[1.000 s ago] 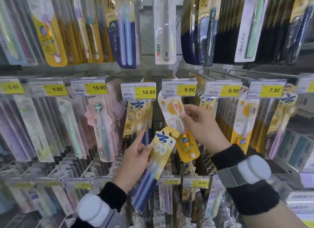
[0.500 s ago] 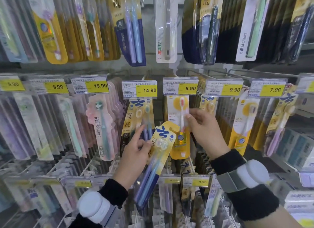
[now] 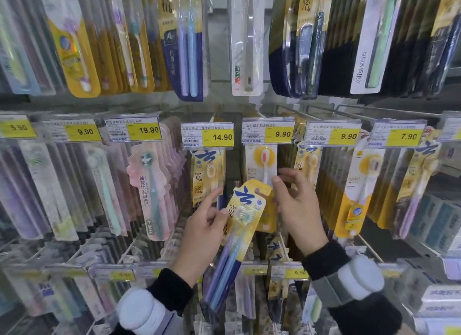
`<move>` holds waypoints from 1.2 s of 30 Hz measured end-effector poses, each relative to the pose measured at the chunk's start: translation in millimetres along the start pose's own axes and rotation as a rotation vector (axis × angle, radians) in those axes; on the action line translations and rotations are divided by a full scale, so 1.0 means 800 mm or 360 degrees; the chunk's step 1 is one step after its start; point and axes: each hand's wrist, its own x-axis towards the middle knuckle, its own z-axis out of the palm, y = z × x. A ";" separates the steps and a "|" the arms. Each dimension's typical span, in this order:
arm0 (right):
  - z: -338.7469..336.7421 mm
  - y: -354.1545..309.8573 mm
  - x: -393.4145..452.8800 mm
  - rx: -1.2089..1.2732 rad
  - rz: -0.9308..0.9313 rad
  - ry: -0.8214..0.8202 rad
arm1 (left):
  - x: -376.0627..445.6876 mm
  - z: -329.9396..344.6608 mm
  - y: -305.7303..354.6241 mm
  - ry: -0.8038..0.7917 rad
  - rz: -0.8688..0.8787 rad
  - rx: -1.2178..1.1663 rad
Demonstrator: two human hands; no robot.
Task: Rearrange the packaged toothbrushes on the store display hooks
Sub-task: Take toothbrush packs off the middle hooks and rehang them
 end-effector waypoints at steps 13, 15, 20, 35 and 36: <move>0.008 -0.008 0.026 -0.0079 0.0014 -0.0075 | 0.000 -0.001 0.001 -0.0057 -0.0022 -0.0062; 0.007 -0.007 0.029 -0.0088 0.0031 -0.0076 | 0.000 0.000 0.002 -0.0063 -0.0023 -0.0066; -0.003 -0.004 0.035 -0.0058 0.0056 0.0027 | 0.003 0.002 0.000 -0.0038 -0.0011 -0.0079; 0.017 -0.011 -0.034 0.0028 -0.0020 -0.0632 | 0.009 0.003 0.003 0.0115 -0.0022 -0.0215; 0.020 -0.014 -0.033 0.0047 0.0007 -0.0620 | 0.011 0.003 0.003 0.0131 -0.0027 -0.0216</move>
